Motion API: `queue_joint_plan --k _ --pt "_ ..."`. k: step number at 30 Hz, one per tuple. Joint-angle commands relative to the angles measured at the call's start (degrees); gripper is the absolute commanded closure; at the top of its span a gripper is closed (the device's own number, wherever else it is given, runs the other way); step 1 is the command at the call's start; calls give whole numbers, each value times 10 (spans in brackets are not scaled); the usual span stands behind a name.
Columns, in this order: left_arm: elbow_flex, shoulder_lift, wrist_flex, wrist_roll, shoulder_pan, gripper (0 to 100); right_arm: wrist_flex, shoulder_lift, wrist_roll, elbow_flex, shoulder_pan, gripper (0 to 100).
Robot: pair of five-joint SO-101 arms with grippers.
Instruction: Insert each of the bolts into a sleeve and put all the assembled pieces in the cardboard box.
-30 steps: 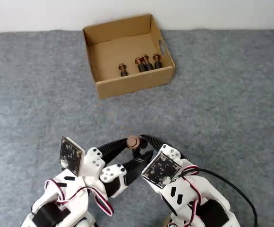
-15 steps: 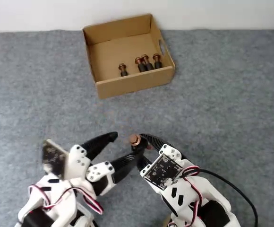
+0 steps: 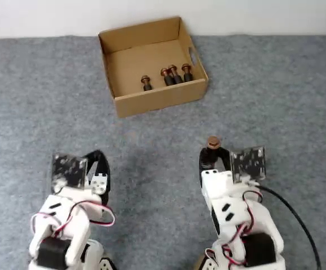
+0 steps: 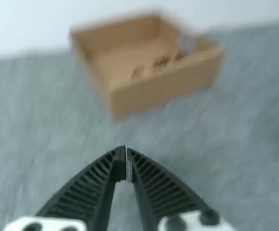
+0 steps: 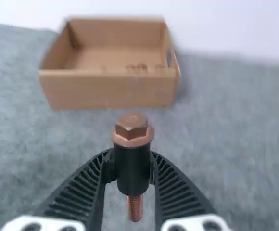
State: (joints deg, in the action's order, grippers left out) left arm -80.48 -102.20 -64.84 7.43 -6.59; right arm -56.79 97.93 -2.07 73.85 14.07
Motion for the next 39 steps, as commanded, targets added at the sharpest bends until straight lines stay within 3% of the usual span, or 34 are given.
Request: queue_joint_plan --k 1,8,15,24,39 --pt "-75 2 33 -8 36 995 2 -84 -53 -91 -14 990" --pt "-160 2 81 -8 40 995 2 -380 -94 -296 -12 990" --pt "-161 3 55 -7 39 995 7 -652 -91 -527 -9 990" --pt "-161 5 39 -4 41 994 160 -941 -87 -769 10 990" --pt "-161 5 24 -3 42 994 284 -1322 41 -1043 66 990"
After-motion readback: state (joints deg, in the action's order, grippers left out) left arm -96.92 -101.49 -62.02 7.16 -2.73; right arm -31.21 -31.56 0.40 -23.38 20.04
